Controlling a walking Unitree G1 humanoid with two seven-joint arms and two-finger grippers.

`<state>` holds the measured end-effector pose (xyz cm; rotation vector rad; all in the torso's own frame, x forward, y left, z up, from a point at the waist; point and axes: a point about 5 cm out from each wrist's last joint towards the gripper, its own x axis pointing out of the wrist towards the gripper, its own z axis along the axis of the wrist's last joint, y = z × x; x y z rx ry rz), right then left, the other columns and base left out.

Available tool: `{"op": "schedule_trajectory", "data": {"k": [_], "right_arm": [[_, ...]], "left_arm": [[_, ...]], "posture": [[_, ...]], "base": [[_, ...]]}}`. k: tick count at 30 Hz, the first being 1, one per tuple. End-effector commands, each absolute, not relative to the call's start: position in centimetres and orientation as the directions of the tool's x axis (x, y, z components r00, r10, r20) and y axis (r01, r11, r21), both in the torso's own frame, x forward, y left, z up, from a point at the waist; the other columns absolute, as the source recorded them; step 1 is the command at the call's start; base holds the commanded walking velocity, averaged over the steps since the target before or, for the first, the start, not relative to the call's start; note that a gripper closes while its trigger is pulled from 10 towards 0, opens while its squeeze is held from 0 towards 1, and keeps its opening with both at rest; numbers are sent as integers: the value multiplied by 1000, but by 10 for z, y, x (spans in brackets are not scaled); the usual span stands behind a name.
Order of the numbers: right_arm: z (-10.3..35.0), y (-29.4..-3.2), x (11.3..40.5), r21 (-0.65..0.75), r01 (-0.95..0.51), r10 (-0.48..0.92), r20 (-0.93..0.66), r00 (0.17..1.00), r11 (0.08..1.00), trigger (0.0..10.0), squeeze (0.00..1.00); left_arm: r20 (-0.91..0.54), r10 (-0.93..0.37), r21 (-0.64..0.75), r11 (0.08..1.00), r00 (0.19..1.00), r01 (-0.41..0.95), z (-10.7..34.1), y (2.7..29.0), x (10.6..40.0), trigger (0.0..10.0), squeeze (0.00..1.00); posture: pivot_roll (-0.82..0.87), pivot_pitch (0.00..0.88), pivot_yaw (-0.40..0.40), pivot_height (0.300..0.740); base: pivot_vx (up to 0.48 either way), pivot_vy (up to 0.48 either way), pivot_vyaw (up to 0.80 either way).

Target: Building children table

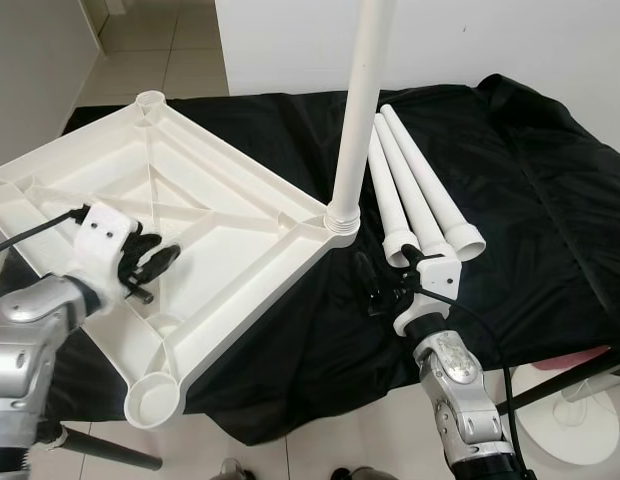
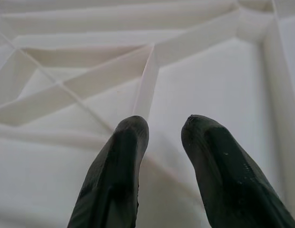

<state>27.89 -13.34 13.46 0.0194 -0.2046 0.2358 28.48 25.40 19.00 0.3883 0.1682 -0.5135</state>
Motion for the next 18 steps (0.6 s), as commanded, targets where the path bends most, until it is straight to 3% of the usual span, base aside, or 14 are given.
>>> {"op": "schedule_trajectory", "data": {"k": [1,8,11,13,18], "right_arm": [[131,-132,279,-5,-243,240,191,952,970,10000,0],[130,-132,278,-9,-252,249,189,950,968,10000,0],[130,-132,278,-9,-252,249,188,950,968,10000,0],[130,-132,278,-11,-253,251,187,950,967,10000,0],[130,-132,279,-7,-248,245,188,951,969,10000,0]], "left_arm": [[-275,-433,334,794,859,507,190,263,283,10000,0],[-393,-404,397,736,826,549,196,293,264,10000,0],[-410,-410,386,732,815,562,196,294,261,10000,0],[-490,-472,342,669,733,660,190,288,246,10000,0],[-528,-525,284,631,667,722,186,280,236,10000,0]], "posture": [[9,94,-8,740],[11,90,-12,740],[12,88,-11,740],[12,85,-11,740],[12,84,-10,740]], "base": [[0,0,0],[0,0,0],[0,0,0],[0,0,0],[0,0,0]]}}
